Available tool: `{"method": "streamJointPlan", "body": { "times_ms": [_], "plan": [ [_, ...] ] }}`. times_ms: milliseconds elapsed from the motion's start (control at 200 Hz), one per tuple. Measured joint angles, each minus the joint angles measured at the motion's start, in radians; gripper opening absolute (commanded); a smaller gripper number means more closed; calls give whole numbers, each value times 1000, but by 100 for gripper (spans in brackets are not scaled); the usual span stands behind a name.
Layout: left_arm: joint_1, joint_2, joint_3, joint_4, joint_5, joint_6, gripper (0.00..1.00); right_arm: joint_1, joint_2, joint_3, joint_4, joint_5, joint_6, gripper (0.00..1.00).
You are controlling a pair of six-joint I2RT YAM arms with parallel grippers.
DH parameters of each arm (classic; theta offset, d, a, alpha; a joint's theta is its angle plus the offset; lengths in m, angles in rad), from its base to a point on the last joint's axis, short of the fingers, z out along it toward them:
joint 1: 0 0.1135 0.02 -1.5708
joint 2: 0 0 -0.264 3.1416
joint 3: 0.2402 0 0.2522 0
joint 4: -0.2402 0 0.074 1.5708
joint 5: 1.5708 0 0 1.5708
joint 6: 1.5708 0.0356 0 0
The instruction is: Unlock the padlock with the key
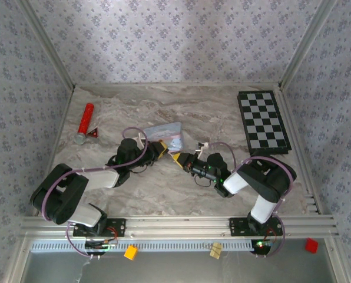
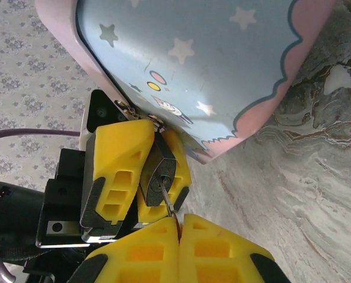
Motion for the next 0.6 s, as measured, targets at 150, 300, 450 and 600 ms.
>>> {"method": "streamJointPlan", "body": {
  "times_ms": [150,300,450,600],
  "plan": [
    [-6,0,-5,13,-14,0,0,4,0,0,-1,3,11,0],
    [-13,0,-5,18,-26,0,0,4,0,0,-1,5,20,0],
    [-19,1,-5,29,-38,0,0,4,0,2,-2,10,30,0],
    [-26,8,-5,38,-50,0,0,1,0,2,-2,12,45,0]
  ]
}}
